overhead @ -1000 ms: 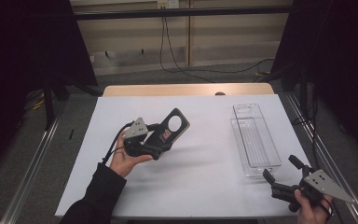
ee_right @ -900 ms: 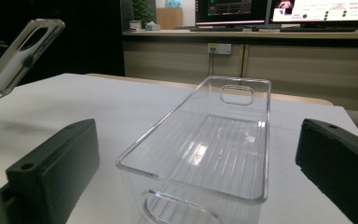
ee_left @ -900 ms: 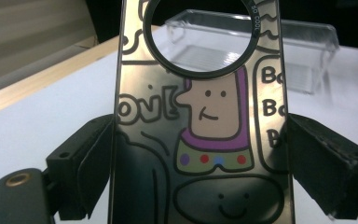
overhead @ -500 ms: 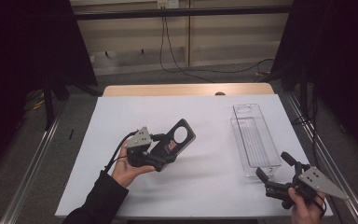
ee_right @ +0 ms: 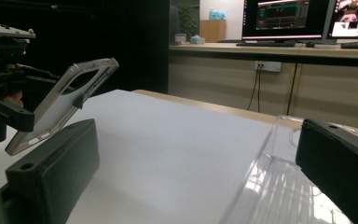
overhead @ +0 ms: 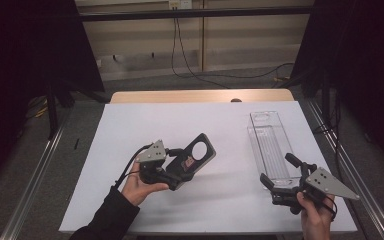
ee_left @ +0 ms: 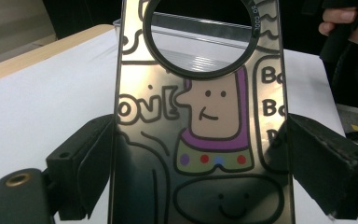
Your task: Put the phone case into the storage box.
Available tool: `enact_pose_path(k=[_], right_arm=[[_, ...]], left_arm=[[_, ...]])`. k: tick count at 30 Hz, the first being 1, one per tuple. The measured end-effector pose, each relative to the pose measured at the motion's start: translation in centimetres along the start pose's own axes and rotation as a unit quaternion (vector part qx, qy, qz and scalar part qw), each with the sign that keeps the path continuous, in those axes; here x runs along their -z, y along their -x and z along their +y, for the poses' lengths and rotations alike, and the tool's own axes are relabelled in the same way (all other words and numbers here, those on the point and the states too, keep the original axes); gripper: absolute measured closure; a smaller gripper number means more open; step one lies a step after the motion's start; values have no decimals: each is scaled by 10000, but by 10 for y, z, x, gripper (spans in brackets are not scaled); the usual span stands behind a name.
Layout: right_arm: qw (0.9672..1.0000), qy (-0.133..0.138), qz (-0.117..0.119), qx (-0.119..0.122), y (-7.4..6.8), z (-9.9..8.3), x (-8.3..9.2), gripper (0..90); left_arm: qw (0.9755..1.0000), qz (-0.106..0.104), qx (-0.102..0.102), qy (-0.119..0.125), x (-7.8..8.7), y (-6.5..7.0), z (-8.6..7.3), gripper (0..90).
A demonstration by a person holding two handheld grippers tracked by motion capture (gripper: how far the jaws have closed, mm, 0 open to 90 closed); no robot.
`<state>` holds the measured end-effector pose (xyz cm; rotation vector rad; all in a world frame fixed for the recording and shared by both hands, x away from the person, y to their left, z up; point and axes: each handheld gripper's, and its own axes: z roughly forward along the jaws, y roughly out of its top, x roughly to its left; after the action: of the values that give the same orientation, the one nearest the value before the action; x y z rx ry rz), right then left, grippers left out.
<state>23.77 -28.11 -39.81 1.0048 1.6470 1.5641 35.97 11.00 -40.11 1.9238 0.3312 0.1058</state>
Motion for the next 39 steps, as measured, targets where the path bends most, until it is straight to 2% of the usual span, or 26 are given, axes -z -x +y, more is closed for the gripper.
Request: enact_pose_path(k=[7, 13, 17, 20, 24, 28, 32, 34, 39], right_arm=[[9989, -7, 475, 55, -10, 8, -18, 0], [9969, 29, 781, -123, -13, 13, -30, 0], [9944, 16, 1030, -231, -17, 16, -41, 0], [9923, -82, 1228, -172, -21, 14, -47, 0], [9888, -146, 1482, -108, -24, 15, -55, 0], [9864, -263, 1619, -6, -28, 16, -61, 0], [9826, -286, 1834, 33, -32, 15, -63, 0], [9824, -293, 1846, 37, -33, 15, -64, 0], [9796, -351, 1977, 67, -36, 14, -64, 10]], left_arm=[[9999, -115, -110, 27, 2, 7, 5, 123], [9997, -211, -140, 67, 6, 10, 7, 123], [9996, -238, -161, 61, 6, 9, 7, 123], [9993, -281, -209, 118, 6, 8, 7, 123], [9993, -303, -176, 120, 6, 5, 8, 123], [9993, -305, -180, 87, 3, 5, 6, 123], [9990, -379, -248, 27, 0, 7, 5, 123], [9992, -330, -234, 31, -1, 8, 4, 123], [9989, -382, -258, 36, -2, 11, 5, 123]])
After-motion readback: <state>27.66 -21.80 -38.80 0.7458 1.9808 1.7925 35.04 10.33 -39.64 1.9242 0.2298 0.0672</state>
